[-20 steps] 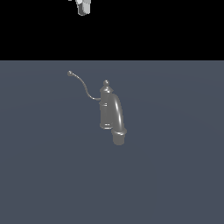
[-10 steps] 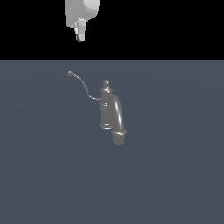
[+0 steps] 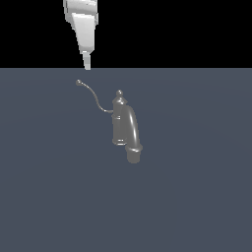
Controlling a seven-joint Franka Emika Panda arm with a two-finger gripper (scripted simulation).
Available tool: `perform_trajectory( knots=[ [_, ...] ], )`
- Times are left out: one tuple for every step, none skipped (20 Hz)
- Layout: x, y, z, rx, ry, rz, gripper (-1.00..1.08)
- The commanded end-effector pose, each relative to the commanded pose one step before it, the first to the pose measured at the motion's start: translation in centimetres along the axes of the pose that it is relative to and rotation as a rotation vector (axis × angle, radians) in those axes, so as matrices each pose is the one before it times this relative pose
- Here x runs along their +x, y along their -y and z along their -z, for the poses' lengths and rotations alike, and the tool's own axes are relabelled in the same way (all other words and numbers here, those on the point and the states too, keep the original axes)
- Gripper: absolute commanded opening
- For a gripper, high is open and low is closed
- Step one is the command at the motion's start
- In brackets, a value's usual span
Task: Turn on the faucet by rotating a designated handle.
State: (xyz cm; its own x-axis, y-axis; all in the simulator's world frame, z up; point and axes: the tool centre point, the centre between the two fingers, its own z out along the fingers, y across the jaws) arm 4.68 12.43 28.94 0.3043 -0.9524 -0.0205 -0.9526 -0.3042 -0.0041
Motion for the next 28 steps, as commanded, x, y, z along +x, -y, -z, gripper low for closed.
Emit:
perform_trajectory(
  knots=[
    [-0.31,0.878,-1.337,-0.00046,-0.00562,-0.04703,-1.0],
    [-0.125,0.272,-0.467,-0.0004,-0.00192,-0.01538,-1.0],
    [-0.122,0.246,-0.435,-0.00033,-0.00183,-0.01421,-1.0],
    [-0.117,0.222,-0.403,-0.00027,-0.00172,-0.01304,-1.0],
    [-0.111,0.198,-0.37,-0.00022,-0.0016,-0.01189,-1.0],
    [-0.103,0.175,-0.336,-0.00017,-0.00148,-0.01075,-1.0],
    [-0.095,0.154,-0.302,-0.00013,-0.00134,-0.0096,-1.0],
    [-0.086,0.133,-0.267,-0.0001,-0.0012,-0.00846,-1.0],
    [-0.075,0.114,-0.233,-0.00007,-0.00105,-0.00733,-1.0],
    [-0.065,0.095,-0.197,-0.00005,-0.0009,-0.00619,-1.0],
    [-0.053,0.077,-0.162,-0.00004,-0.00074,-0.00507,-1.0],
    [-0.043,0.059,-0.126,-0.00002,-0.00058,-0.00392,-1.0],
    [-0.03,0.042,-0.09,-0.00001,-0.00042,-0.00282,-1.0],
    [-0.019,0.025,-0.054,-0.00001,-0.00025,-0.00167,-1.0],
    [0.001,0.009,-0.018,0.0,-0.0001,-0.00068,-1.0],
    [0.0,0.0,0.0,0.0,0.0,0.0,-1.0],
    [0.0,0.0,0.0,0.0,0.0,0.0,-1.0],
    [0.0,0.0,0.0,0.0,0.0,0.0,-1.0],
    [-0.019,-0.021,-0.006,-0.00055,0.00009,0.00127,-1.0],
    [0.004,-0.266,-0.001,0.0,0.0,0.0,-1.0],
    [0.004,-0.268,-0.001,0.0,0.0,0.0,-1.0],
    [0.004,-0.27,-0.001,0.0,0.0,0.0,-1.0],
    [0.004,-0.271,-0.001,0.0,0.0,0.0,-1.0],
    [0.004,-0.273,-0.001,0.0,0.0,0.0,-1.0],
    [0.004,-0.275,-0.001,0.0,0.0,0.0,-1.0],
    [0.004,-0.277,-0.001,0.0,0.0,0.0,-1.0],
    [0.004,-0.279,-0.001,0.0,0.0,0.0,-1.0],
    [0.004,-0.28,-0.001,0.0,0.0,0.0,-1.0]
  ],
)
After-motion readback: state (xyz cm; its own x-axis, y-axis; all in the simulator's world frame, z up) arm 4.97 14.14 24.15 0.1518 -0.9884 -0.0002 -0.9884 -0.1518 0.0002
